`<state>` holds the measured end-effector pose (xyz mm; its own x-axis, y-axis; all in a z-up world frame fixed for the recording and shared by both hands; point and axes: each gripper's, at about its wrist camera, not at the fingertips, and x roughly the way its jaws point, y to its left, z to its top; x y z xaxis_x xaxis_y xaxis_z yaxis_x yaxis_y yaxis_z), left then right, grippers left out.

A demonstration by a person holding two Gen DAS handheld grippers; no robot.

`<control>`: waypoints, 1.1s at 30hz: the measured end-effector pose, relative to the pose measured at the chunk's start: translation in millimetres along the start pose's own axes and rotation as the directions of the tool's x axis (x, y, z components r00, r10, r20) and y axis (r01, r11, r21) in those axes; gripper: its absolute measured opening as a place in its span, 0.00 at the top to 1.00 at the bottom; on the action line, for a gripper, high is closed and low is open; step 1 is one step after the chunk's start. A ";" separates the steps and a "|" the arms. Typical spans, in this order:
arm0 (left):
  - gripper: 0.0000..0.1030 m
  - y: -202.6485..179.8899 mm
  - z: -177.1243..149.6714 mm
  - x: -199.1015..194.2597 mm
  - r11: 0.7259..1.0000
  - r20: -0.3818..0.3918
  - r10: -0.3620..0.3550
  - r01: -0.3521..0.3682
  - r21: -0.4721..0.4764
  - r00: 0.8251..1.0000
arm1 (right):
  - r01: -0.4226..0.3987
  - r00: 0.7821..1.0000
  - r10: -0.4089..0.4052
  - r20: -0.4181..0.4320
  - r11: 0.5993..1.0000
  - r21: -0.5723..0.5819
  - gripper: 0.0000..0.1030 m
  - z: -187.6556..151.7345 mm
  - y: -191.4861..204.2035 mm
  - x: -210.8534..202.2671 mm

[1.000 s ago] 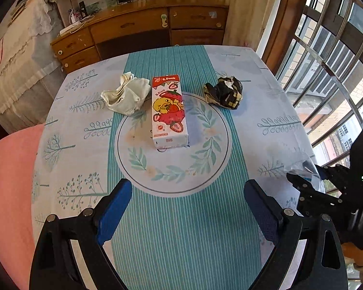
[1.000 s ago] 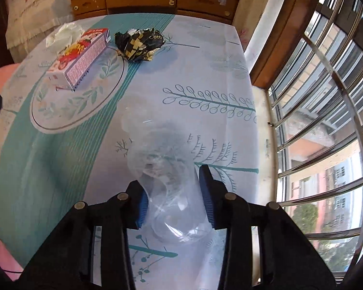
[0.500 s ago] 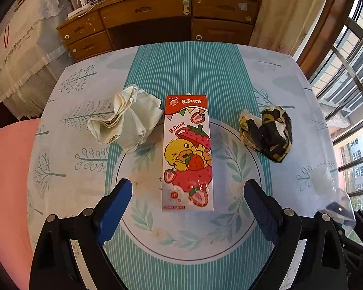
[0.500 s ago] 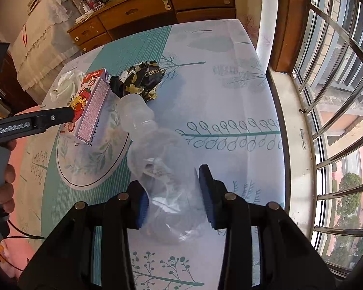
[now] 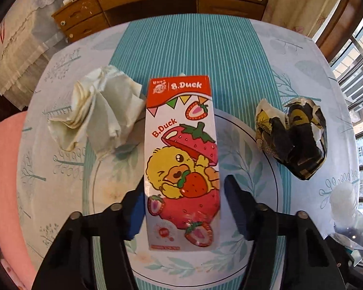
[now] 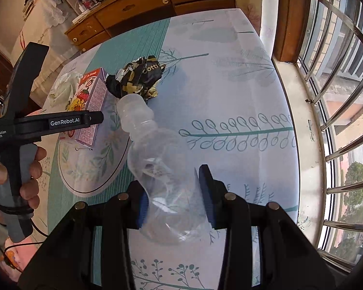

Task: Collect trash
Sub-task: 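Grasp the clear plastic bottle with the right tool while the left tool grasps the B.Duck carton, then carry the bottle and B.Duck carton down over the bin with both tools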

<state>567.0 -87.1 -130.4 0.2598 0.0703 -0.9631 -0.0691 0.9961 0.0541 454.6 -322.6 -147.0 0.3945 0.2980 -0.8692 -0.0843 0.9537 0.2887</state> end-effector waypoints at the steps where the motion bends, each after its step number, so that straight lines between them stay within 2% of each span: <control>1: 0.48 0.2 -0.1 1.5 1.000 0.002 -0.006 0.006 -0.006 1.000 | 0.000 1.000 0.000 0.000 1.000 0.001 0.67 0.0 0.9 0.4; 7: 0.50 8.0 -15.7 -8.0 0.999 0.069 -0.037 0.039 -0.035 0.997 | -0.003 1.000 0.003 0.007 1.000 0.001 0.67 -5.9 8.3 -2.2; 15: 0.50 26.4 -72.1 -52.9 0.997 0.140 -0.074 0.077 -0.015 0.987 | -0.010 1.000 0.010 0.014 0.999 0.039 0.67 -28.1 20.1 -21.4; 21: 0.50 47.1 -143.6 -107.9 0.994 0.194 -0.111 0.106 0.033 0.975 | -0.014 1.000 0.013 0.016 0.997 0.074 0.67 -63.4 41.8 -48.2; 25: 0.50 64.4 -201.6 -142.5 0.986 0.212 -0.160 0.145 0.083 0.964 | -0.035 0.999 0.034 0.009 0.991 0.129 0.67 -99.7 59.8 -69.5; 33: 0.50 111.4 -319.4 -199.0 0.966 0.268 -0.205 0.150 0.212 0.941 | -0.032 0.999 0.038 -0.025 0.978 0.204 0.67 -193.9 117.0 -102.2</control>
<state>199.9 -6.8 -17.0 0.5169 -0.1237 -0.8471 0.1760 0.9837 -0.0363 227.0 -233.6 -102.2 0.3680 0.3352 -0.8673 0.0916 0.9151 0.3926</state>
